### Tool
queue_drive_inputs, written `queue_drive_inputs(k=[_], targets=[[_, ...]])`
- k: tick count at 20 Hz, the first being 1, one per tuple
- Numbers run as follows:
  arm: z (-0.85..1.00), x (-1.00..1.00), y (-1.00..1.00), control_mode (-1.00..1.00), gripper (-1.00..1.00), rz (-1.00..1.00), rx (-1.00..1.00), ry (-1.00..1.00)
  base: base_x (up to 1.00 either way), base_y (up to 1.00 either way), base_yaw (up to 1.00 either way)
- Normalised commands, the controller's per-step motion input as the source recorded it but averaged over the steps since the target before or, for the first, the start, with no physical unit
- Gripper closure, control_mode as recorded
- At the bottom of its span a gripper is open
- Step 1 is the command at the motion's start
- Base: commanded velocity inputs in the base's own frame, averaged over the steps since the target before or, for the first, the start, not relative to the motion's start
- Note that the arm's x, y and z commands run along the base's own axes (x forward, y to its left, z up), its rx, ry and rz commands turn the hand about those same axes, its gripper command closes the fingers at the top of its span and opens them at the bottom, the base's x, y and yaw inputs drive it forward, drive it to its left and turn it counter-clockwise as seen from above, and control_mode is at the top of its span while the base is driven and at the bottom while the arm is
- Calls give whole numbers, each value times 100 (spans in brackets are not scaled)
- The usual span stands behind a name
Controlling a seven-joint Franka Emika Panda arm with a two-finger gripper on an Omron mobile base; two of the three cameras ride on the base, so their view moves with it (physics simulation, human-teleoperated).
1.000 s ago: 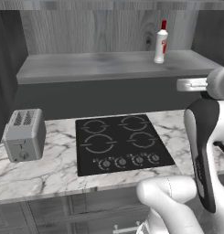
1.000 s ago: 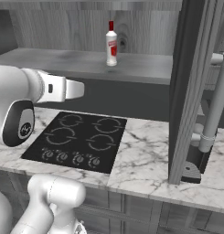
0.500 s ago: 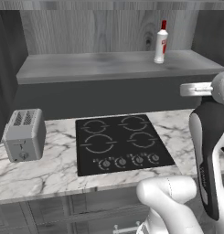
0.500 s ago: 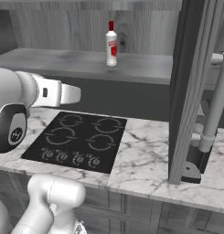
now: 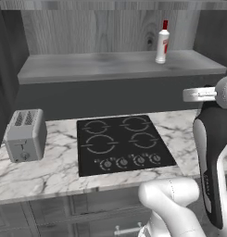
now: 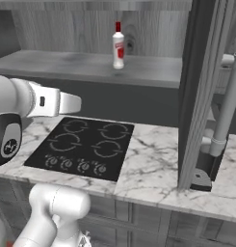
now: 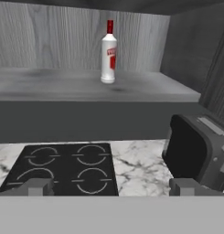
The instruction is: Sort all alcoholic drinks to one cabinet, and non-alcoholic drinks to the other.
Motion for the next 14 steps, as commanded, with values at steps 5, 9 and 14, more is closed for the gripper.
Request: queue_drive_inputs(k=[5,9,14], targets=[[0,0,0,100,-100,0,0,0,-40,7,0],[0,0,0,100,-100,0,0,0,-59,6,0],[0,0,0,100,-100,0,0,0,-69,3,0]])
